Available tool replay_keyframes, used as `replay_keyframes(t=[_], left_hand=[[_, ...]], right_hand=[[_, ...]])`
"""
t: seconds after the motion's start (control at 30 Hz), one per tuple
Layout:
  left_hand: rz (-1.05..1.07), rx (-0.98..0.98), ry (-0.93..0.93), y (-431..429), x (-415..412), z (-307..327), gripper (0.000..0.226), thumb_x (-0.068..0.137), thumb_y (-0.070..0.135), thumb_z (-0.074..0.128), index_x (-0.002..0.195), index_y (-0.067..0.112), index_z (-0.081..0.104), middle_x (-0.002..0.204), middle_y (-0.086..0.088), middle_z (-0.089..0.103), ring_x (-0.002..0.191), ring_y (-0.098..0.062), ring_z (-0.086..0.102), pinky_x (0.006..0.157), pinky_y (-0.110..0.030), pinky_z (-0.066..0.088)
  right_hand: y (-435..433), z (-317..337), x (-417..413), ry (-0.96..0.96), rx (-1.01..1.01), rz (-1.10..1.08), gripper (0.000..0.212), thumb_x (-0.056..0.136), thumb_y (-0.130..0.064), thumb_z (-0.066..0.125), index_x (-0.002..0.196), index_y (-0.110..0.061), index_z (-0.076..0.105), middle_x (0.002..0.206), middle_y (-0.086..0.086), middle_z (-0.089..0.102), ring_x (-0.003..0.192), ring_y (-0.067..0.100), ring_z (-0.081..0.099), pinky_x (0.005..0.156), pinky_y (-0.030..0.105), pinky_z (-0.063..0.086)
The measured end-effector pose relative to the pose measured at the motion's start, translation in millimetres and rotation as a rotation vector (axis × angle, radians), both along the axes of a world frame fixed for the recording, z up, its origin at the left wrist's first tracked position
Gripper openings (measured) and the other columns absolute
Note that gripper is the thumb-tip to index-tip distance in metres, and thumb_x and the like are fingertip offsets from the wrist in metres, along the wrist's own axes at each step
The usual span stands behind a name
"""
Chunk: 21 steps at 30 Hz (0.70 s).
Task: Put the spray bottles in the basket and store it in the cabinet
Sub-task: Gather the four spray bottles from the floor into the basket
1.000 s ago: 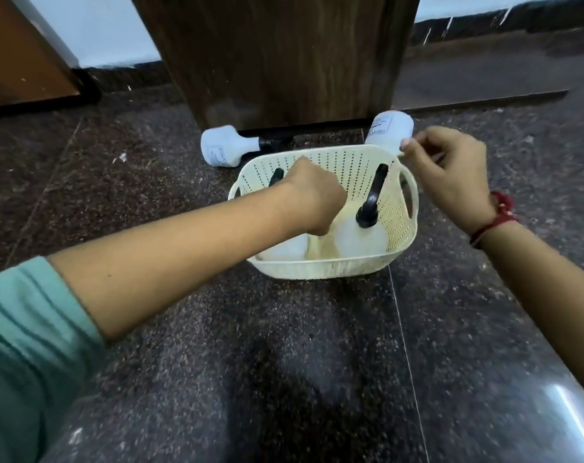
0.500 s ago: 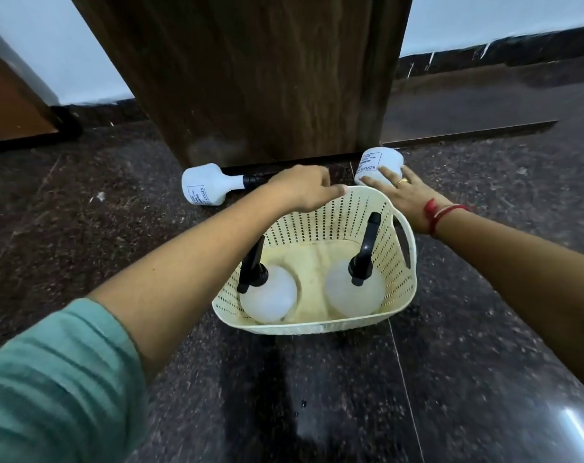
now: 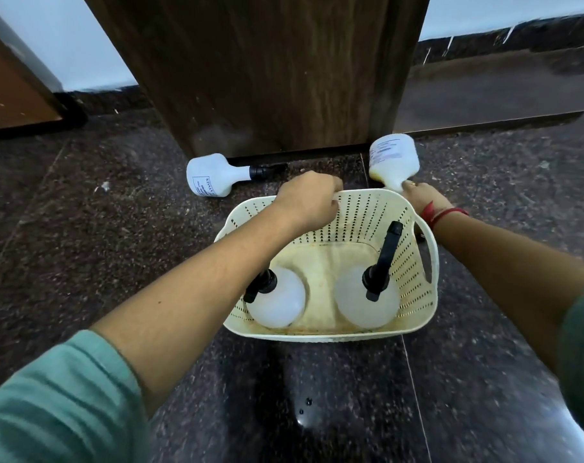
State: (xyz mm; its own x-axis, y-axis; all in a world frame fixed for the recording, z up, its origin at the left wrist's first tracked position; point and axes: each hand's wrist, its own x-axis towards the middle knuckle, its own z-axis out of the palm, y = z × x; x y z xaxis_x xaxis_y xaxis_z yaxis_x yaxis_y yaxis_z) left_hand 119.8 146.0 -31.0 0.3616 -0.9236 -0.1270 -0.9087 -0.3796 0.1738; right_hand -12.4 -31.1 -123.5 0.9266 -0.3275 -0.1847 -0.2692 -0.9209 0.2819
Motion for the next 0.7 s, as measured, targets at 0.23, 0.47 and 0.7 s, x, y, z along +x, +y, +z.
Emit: replay_keyframes(t=[0.23, 0.47, 0.7], left_hand=[[0.035, 0.040, 0.061, 7.5, -9.6, 5.2, 0.034, 0.089, 0.019, 0.047, 0.119, 0.025, 0.061, 0.116, -0.005, 0.065, 0.109, -0.027, 0.057, 0.083, -0.036, 0.049], [0.072, 0.064, 0.030, 9.6, -23.5, 10.7, 0.036, 0.088, 0.021, 0.049, 0.120, 0.032, 0.060, 0.120, -0.004, 0.063, 0.109, -0.028, 0.057, 0.081, -0.035, 0.046], [0.201, -0.263, 0.107, 33.4, -36.0, 35.1, 0.027, 0.088, 0.025, 0.044, 0.102, 0.029, 0.067, 0.104, -0.003, 0.069, 0.097, -0.029, 0.063, 0.074, -0.032, 0.047]], right_hand=[[-12.1, 30.9, -17.3, -0.679, 0.385, -0.475, 0.034, 0.083, -0.005, 0.060, 0.117, -0.004, 0.058, 0.121, 0.020, 0.058, 0.102, 0.042, 0.060, 0.087, 0.046, 0.049], [16.0, 136.5, -60.9, -1.557, 1.181, -0.767, 0.020, 0.081, -0.013, 0.071, 0.074, -0.013, 0.052, 0.065, 0.006, 0.054, 0.035, 0.002, 0.052, 0.042, 0.018, 0.047], [94.8, 210.8, -75.7, -1.603, 1.312, -0.475, 0.020, 0.077, -0.025, 0.075, 0.081, -0.013, 0.059, 0.057, -0.004, 0.057, 0.037, 0.003, 0.052, 0.040, 0.018, 0.042]])
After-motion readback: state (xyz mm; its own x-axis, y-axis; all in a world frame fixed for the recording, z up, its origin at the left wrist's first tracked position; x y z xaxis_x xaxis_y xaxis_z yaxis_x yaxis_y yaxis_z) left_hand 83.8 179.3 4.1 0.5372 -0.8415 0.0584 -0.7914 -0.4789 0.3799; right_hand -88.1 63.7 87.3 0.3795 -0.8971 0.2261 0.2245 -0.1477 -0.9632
